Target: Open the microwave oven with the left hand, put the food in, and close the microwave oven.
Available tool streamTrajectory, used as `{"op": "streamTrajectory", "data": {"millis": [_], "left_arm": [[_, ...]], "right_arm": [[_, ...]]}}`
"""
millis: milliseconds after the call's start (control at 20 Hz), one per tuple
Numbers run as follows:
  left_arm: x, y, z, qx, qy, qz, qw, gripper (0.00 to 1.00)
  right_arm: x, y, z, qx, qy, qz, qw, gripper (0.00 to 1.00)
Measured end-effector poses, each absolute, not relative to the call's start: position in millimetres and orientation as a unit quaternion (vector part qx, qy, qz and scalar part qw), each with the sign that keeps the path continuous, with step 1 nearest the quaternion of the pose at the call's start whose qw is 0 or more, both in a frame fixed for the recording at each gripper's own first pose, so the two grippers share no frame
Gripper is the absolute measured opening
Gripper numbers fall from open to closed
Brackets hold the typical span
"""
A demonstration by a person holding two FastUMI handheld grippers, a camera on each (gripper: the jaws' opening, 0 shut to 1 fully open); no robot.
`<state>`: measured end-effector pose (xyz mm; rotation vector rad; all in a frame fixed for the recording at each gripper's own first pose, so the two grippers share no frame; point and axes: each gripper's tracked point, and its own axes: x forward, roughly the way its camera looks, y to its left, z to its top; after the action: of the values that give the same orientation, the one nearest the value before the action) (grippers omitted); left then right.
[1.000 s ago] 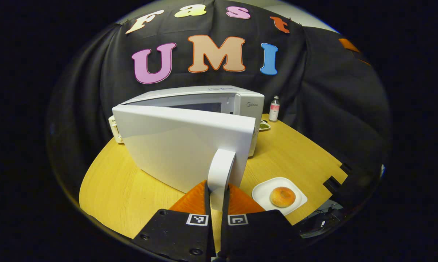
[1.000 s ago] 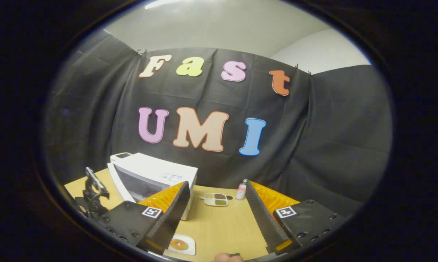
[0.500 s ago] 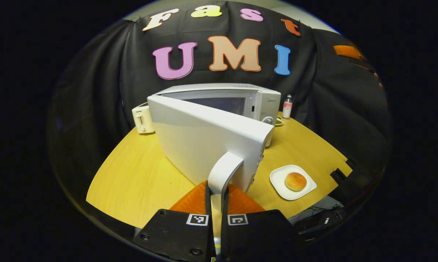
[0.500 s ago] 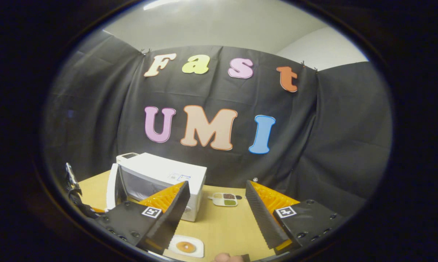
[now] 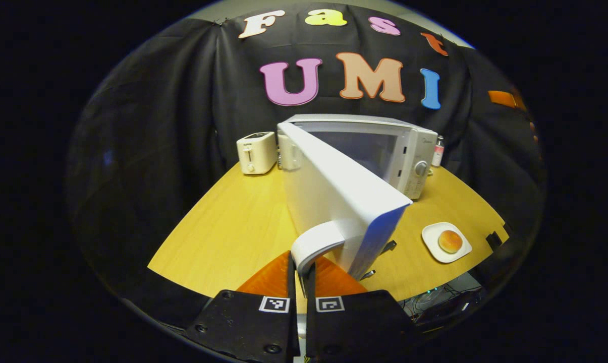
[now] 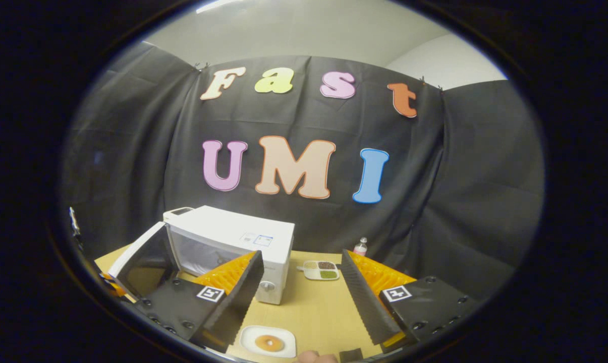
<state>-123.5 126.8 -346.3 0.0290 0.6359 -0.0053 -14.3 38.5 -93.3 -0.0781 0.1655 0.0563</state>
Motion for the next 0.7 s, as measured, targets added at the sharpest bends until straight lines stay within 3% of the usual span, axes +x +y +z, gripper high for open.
{"op": "streamTrajectory", "data": {"millis": [300, 700], "left_arm": [[-128, 166, -344, -0.077, 0.318, 0.020, 0.945, 0.05], [-135, 172, -338, -0.042, 0.322, -0.004, 0.946, 0.06]], "right_arm": [[-17, 60, -107, -0.057, 0.089, 0.037, 0.994, 0.97], [-27, 79, -134, -0.053, 0.118, 0.047, 0.991, 0.98]]}}
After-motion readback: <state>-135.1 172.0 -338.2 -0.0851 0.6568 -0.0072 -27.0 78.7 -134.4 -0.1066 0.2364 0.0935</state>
